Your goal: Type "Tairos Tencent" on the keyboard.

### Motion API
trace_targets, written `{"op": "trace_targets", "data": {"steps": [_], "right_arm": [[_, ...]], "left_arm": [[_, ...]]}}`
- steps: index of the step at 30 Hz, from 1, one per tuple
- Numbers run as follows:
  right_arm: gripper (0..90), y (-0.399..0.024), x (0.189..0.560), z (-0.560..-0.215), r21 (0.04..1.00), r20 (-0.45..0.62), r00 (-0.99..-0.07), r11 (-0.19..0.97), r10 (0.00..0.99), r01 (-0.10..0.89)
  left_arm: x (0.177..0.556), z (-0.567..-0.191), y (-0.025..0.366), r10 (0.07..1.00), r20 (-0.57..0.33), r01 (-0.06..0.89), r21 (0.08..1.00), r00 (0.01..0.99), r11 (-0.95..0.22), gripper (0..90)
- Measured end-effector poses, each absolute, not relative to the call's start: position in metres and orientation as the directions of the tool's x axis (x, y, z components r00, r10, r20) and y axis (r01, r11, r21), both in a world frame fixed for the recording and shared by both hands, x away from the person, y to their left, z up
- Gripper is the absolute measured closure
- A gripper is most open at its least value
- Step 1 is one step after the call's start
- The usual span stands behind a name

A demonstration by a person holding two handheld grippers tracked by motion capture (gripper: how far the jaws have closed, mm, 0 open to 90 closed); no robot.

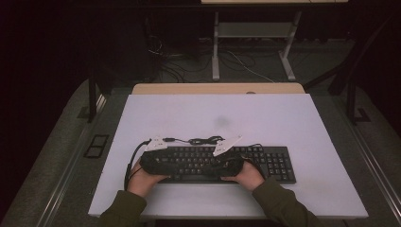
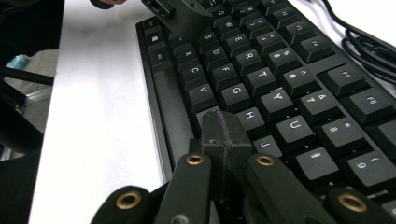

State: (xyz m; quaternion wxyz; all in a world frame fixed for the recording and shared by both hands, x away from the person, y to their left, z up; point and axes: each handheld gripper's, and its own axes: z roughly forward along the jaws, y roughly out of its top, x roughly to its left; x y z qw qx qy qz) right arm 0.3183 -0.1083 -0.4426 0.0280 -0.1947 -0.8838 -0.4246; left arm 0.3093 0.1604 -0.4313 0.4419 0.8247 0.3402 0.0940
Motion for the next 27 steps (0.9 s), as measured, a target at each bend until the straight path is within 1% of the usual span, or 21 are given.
{"op": "trace_targets", "data": {"steps": [19,24,27], "right_arm": [[89.2,-0.1102,0.3191,-0.44,0.751,0.216,-0.923,0.55,0.32,0.366],[85.7,-0.1118,0.3196,-0.4377,0.76,0.23,-0.92,0.532,0.318,0.375],[80.9,-0.1131,0.3207,-0.4368,0.766,0.237,-0.917,0.519,0.32,0.379]], "left_arm": [[0.3092,-0.4307,0.1619,0.649,-0.144,0.478,0.795,0.747,-0.373,27.8],[0.309,-0.4295,0.1625,0.649,-0.139,0.471,0.8,0.748,-0.372,27.9],[0.3092,-0.4297,0.1629,0.649,-0.141,0.472,0.8,0.747,-0.37,27.9]]}}
